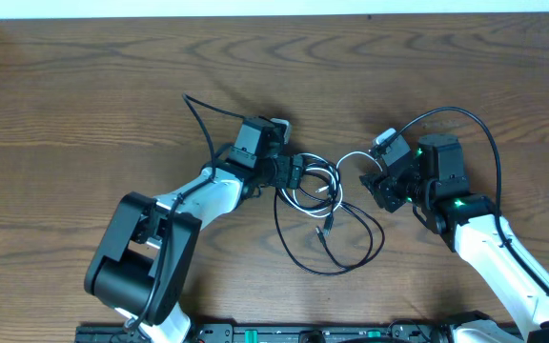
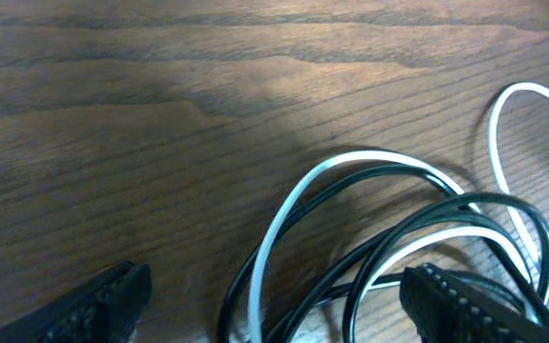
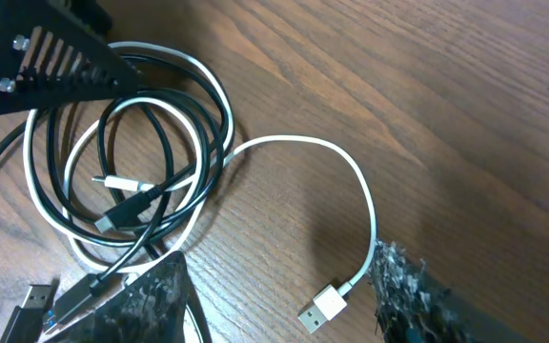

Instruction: Untangle cables

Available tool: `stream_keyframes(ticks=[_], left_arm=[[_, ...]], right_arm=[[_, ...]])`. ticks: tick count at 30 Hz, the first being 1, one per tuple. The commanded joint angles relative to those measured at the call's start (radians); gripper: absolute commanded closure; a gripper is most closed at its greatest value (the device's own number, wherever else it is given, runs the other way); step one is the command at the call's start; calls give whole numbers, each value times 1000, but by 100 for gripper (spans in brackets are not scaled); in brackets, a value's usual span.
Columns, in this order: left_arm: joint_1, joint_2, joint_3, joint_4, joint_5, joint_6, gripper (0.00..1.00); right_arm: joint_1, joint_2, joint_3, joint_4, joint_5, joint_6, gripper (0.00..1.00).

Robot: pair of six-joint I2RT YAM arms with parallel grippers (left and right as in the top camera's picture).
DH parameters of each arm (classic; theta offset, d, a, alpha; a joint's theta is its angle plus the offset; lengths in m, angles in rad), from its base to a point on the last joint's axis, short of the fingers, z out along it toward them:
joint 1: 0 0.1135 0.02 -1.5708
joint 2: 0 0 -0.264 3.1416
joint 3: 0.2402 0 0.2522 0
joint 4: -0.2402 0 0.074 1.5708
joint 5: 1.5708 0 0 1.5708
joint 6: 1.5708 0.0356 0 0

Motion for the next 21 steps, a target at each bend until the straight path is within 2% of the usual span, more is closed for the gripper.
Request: stream_keyframes(ticks=[1,4,10,13,14,16,21], left_arm=[[-19,68,-8,-35,-6,6,29],[-45,68,-8,-56,-2,-10,43],[-124,68,-8,-68,-6,41,57],[-125,68,-8,-68,-6,41,76],[-125,65,-8,-69,-6,41,86],[-125,58,-8,-70,-6,41,92],[-125,-4,-8,-92,-6,40,92]], right_arm=[[-2,0,6,-1,4,2,42],[-2,0,6,0,4,2,42],[-2,0,6,0,4,2,42],[-2,0,6,0,4,2,42],[-2,0,6,0,4,2,42],[-2,0,6,0,4,2,42],[-2,0,6,0,4,2,41]])
